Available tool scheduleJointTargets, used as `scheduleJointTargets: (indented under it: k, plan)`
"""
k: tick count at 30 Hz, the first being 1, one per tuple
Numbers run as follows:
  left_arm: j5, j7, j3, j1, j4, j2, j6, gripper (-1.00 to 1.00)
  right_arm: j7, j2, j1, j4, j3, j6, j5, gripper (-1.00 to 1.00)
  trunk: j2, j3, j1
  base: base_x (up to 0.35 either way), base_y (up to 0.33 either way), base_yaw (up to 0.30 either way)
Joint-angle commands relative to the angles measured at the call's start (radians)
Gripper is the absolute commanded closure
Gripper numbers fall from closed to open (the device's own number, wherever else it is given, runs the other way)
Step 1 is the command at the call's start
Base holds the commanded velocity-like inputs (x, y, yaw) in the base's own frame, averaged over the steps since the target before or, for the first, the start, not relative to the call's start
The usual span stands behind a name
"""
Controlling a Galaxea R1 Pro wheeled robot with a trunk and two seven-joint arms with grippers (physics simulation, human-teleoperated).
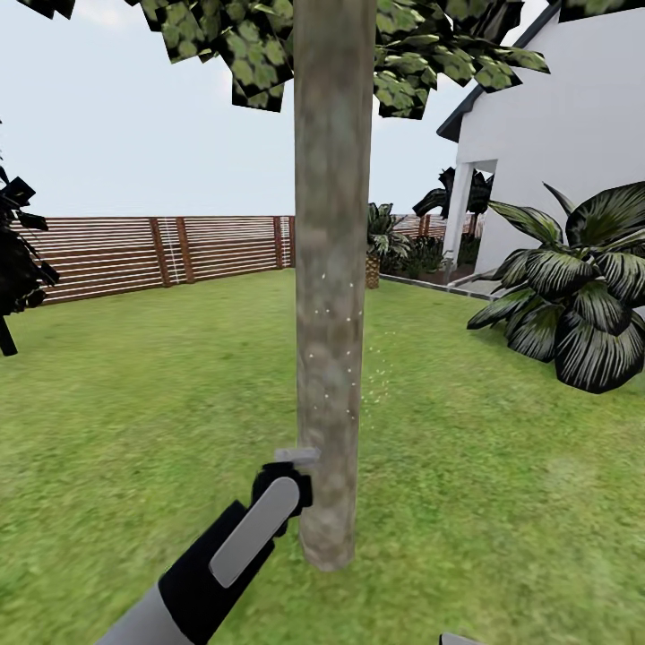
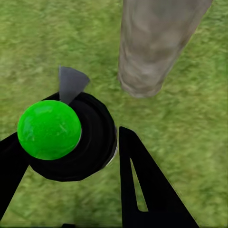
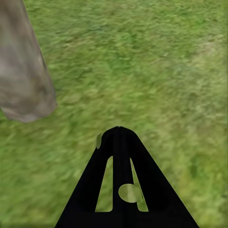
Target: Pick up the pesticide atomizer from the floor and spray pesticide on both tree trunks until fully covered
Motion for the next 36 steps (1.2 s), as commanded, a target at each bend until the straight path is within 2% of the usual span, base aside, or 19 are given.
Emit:
scheduleJointTargets:
  k: [1,5,9,14,17,18,21,26,36]
  plan:
    - [-0.008,-0.019,-0.001,0.003,0.024,0.001,-0.002,1.0,-0.005,-0.001,-0.001,0.0,0.005,-0.004,-0.007,1.0,-0.002,-0.002,0.0,0.0,0.0,0.0]
    - [-0.028,-0.086,-0.001,0.01,0.089,0.003,-0.043,1.0,-0.005,0.0,-0.001,0.0,0.006,-0.004,-0.007,1.0,-0.002,-0.002,0.0,0.0,0.0,0.0]
    - [-0.034,-0.149,-0.001,0.011,0.156,0.003,-0.08,1.0,-0.005,-0.001,-0.001,0.0,0.007,-0.004,-0.007,1.0,-0.002,-0.002,0.0,0.0,0.0,0.0]
    - [-0.038,-0.256,-0.002,0.012,0.244,0.005,-0.119,1.0,-0.005,-0.001,-0.001,-0.001,0.007,-0.004,-0.007,1.0,-0.002,-0.002,0.0,0.0,0.089,-0.121]
    - [-0.096,-0.316,-0.002,0.012,0.269,0.009,-0.135,1.0,-0.005,-0.001,-0.001,-0.002,0.007,-0.004,-0.006,1.0,-0.002,-0.002,0.0,0.0,0.269,-0.219]
    - [-0.127,-0.338,-0.002,0.012,0.274,0.01,-0.138,1.0,-0.005,-0.001,-0.001,-0.002,0.007,-0.004,-0.006,1.0,-0.002,-0.002,0.0,0.0,0.305,-0.234]
    - [-0.173,-0.374,-0.002,0.013,0.281,0.011,-0.142,1.0,-0.005,-0.001,-0.001,-0.002,0.007,-0.004,-0.006,1.0,-0.002,-0.002,0.0,0.0,0.324,-0.229]
    - [-0.188,-0.386,-0.002,0.013,0.283,0.012,-0.143,1.0,-0.005,-0.001,-0.001,-0.002,0.008,-0.004,-0.005,1.0,-0.002,-0.002,0.0,0.0,0.345,-0.077]
    - [-0.192,-0.39,-0.002,0.013,0.285,0.012,-0.144,1.0,-0.005,-0.001,-0.001,-0.002,0.007,-0.004,-0.007,1.0,-0.002,-0.002,0.0,0.0,0.349,-0.175]
